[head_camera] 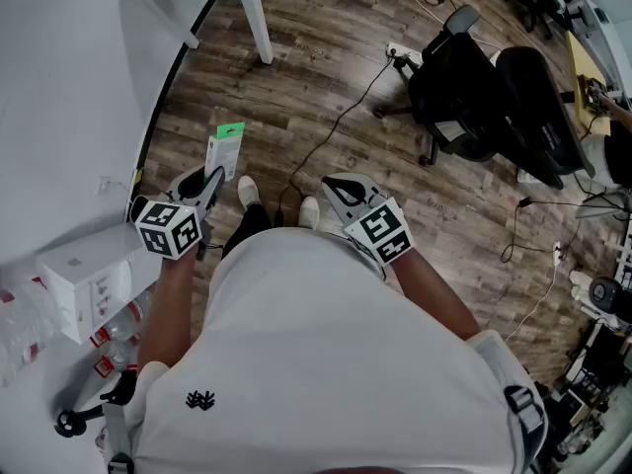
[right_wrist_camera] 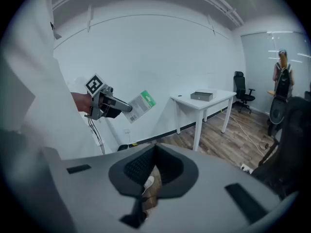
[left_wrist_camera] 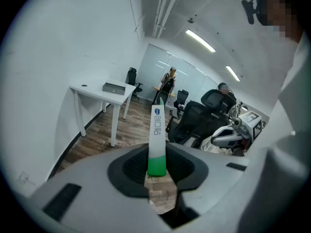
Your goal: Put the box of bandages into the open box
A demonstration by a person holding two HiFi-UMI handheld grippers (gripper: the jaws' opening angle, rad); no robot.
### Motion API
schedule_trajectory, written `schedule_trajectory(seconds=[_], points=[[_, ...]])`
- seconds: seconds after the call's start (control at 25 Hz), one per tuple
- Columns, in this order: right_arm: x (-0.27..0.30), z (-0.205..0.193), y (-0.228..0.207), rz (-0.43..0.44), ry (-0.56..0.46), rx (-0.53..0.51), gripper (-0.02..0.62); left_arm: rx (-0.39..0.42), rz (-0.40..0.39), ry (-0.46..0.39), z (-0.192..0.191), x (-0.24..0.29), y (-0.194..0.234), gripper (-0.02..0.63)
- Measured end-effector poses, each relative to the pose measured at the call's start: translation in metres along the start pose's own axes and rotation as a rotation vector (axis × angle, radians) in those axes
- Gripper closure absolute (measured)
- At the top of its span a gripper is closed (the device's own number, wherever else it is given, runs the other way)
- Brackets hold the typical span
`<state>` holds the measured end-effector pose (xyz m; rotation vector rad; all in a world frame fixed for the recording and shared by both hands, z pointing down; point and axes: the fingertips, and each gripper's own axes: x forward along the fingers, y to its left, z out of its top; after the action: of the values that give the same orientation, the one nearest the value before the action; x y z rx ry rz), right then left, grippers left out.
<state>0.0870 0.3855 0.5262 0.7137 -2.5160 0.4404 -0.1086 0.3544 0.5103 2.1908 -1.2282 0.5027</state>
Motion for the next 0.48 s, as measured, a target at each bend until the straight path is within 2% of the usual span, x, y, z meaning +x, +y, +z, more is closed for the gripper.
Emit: schedule_trajectory(seconds=[0.24, 0.48], points=[[-0.019, -0.013, -0.007, -0.017, 0.0, 0.014, 0.589, 0.011, -0.001, 0.022, -0.005, 0.004, -0.019, 0.517], [-0.02, -0.019, -0.011, -0.021, -0.008, 0.022, 0.589, 0.004, 0.026, 0.024, -0.009, 0.002, -0.017, 0.517]])
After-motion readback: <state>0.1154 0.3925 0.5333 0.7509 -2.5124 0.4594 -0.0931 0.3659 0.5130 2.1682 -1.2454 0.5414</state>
